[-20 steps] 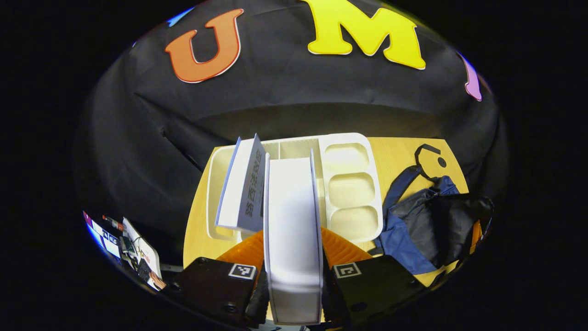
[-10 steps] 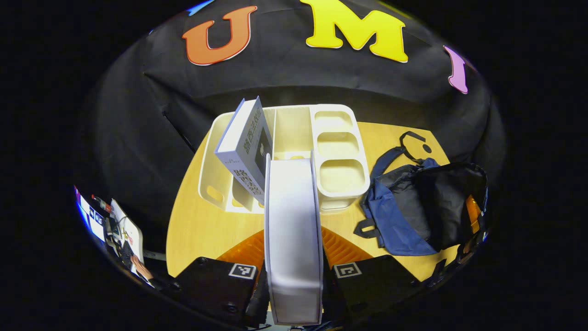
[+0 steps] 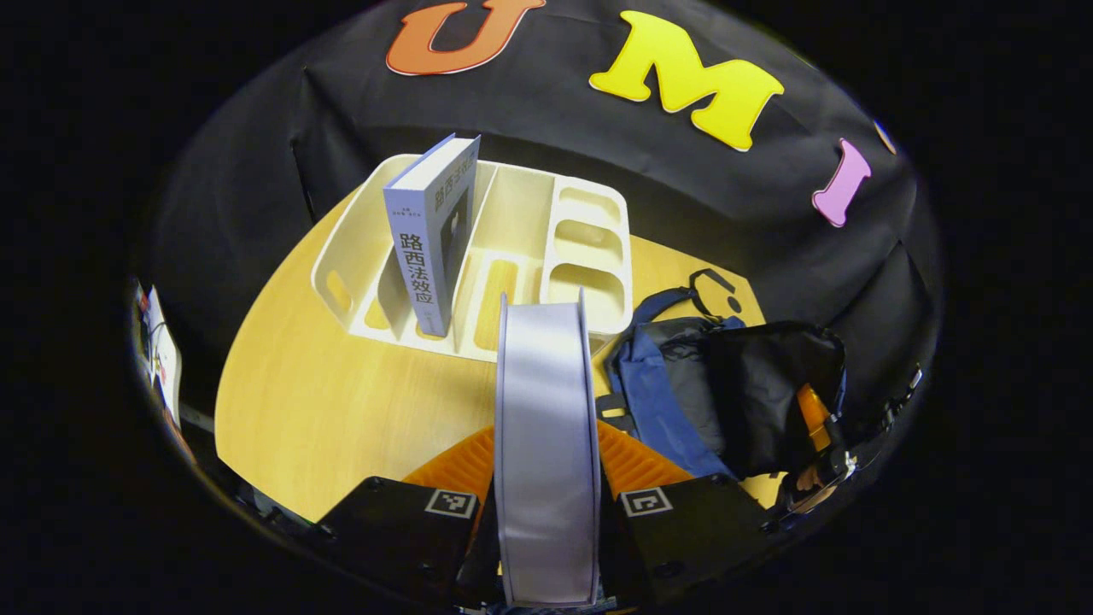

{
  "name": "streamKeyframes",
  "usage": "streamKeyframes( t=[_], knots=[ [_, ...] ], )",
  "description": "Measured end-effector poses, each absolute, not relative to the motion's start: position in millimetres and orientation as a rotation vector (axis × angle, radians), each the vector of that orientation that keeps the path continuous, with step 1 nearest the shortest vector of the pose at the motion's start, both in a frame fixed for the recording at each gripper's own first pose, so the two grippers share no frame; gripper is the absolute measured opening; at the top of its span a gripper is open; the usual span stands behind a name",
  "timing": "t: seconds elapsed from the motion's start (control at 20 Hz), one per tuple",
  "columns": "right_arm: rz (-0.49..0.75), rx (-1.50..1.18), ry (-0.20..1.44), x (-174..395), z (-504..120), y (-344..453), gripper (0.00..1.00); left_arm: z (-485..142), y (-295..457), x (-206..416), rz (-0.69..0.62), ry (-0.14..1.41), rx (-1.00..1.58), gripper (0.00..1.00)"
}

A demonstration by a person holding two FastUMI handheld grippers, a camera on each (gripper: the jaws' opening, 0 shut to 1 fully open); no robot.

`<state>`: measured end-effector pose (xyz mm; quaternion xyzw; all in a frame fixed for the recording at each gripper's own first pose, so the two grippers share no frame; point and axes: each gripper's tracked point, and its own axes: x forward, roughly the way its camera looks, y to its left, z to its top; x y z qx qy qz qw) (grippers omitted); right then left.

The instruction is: Open the schoolbag, grab two books from the bookshelf and put them into the schoolbag.

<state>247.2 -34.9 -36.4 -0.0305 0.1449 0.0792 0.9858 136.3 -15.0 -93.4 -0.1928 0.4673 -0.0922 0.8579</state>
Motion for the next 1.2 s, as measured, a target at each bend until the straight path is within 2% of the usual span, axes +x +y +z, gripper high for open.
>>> streamKeyframes(
  t=[0.65, 0.9, 1.2],
  knots=[
    [0.174, -0.105, 0.298, 256, -10, -37, 0.08, -79, -96, 153, -0.366, 0.818, -0.815, 0.47],
    [0.171, -0.057, 0.280, 258, 15, -43, 0.08, -98, -124, 169, -0.345, 0.772, -0.927, 0.47],
    [0.179, -0.053, 0.273, 259, 27, -47, 0.08, -91, -173, 191, -0.359, 0.682, -1.135, 0.47]
  ],
)
